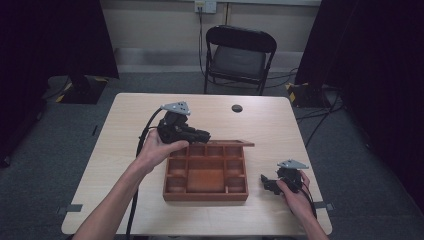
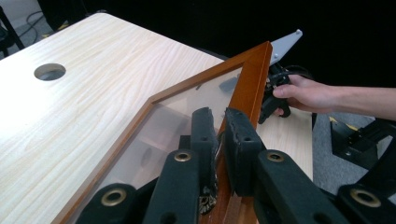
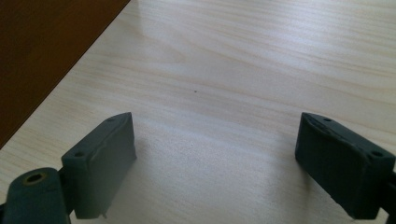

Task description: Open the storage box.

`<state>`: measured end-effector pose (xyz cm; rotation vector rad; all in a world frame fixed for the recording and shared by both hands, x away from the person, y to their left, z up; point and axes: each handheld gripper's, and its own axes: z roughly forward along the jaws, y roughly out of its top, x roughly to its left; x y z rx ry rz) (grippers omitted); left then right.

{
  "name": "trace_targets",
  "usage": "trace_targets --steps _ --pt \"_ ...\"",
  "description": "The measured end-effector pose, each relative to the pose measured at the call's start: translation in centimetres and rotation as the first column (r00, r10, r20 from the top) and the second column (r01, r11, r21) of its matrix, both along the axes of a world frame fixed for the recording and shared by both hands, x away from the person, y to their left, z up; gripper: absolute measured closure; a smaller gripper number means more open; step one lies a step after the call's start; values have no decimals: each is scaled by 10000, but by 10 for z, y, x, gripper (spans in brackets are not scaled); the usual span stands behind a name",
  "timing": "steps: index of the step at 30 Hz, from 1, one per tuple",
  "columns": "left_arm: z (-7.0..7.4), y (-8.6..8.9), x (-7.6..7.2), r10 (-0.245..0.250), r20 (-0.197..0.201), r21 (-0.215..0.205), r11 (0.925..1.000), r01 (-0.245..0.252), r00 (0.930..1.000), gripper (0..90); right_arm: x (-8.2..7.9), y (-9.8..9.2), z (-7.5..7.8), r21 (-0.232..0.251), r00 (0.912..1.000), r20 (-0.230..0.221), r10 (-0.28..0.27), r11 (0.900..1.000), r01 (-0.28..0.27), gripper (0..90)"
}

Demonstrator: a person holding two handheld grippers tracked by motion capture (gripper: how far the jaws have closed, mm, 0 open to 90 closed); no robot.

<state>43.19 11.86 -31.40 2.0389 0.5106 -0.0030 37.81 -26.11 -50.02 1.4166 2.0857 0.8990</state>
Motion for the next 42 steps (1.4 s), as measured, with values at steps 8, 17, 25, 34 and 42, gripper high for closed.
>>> trace_targets --steps 8,17,25,34,42 --pt "2 0 2 62 161 -98 9999 -61 9999 838 0 0 0 5 10000 -2 -5 10000 5 115" --pt "3 1 3 202 205 -182 9996 -198 9996 838 0 0 0 2 10000 -2 -2 10000 2 115" --pt "4 1 5 228 265 -170 9996 -224 9994 838 0 0 0 1 10000 0 3 10000 -3 115" --pt "6 1 8 155 288 -180 9997 -150 9995 839 0 0 0 0 10000 0 3 10000 -3 115" --pt "6 0 11 221 247 -196 9996 -216 9995 840 0 0 0 2 10000 -23 -10 10000 10 108"
